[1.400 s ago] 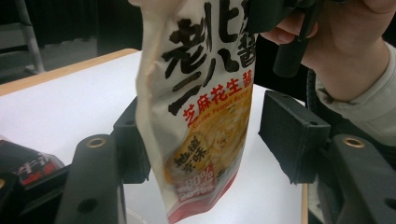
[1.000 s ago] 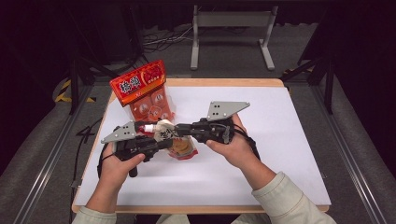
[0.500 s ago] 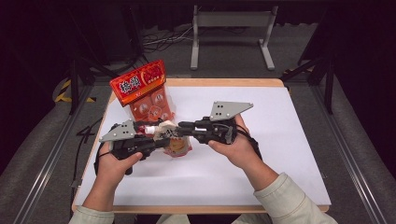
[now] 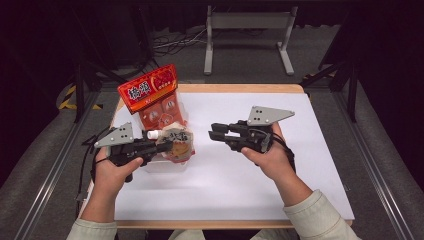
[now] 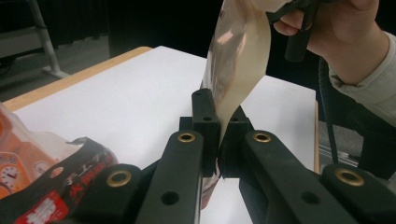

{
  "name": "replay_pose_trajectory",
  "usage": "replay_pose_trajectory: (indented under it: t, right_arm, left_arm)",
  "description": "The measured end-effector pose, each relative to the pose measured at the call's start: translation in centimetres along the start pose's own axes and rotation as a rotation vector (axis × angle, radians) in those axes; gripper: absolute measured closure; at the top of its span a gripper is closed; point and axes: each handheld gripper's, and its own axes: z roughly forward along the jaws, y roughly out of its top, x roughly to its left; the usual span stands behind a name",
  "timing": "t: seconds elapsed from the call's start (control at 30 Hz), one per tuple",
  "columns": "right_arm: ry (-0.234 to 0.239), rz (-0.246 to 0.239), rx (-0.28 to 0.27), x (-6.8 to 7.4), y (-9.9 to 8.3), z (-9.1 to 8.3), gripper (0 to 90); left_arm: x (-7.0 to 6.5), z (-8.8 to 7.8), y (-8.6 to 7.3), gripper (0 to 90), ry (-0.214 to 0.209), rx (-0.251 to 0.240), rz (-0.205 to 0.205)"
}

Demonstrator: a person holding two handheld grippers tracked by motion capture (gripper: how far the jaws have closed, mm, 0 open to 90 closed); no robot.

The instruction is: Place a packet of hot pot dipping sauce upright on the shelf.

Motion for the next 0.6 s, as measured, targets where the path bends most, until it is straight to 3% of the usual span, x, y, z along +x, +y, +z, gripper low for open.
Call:
replay_pose_trajectory:
  t: [0.3, 0.6]
  right_arm:
    - [-0.080, 0.013, -0.001, -1.3, -0.7, -2.8, 71.1]
    - [-0.202, 0.019, -0.019, -2.7, -1.3, -6.3, 70.7]
  left_arm:
    - [0.6, -1.1, -0.2, 88.2, 0.037, -0.005, -0.010]
    - [1.0, -1.7, -0.3, 88.4, 0.063, -0.007, -0.008]
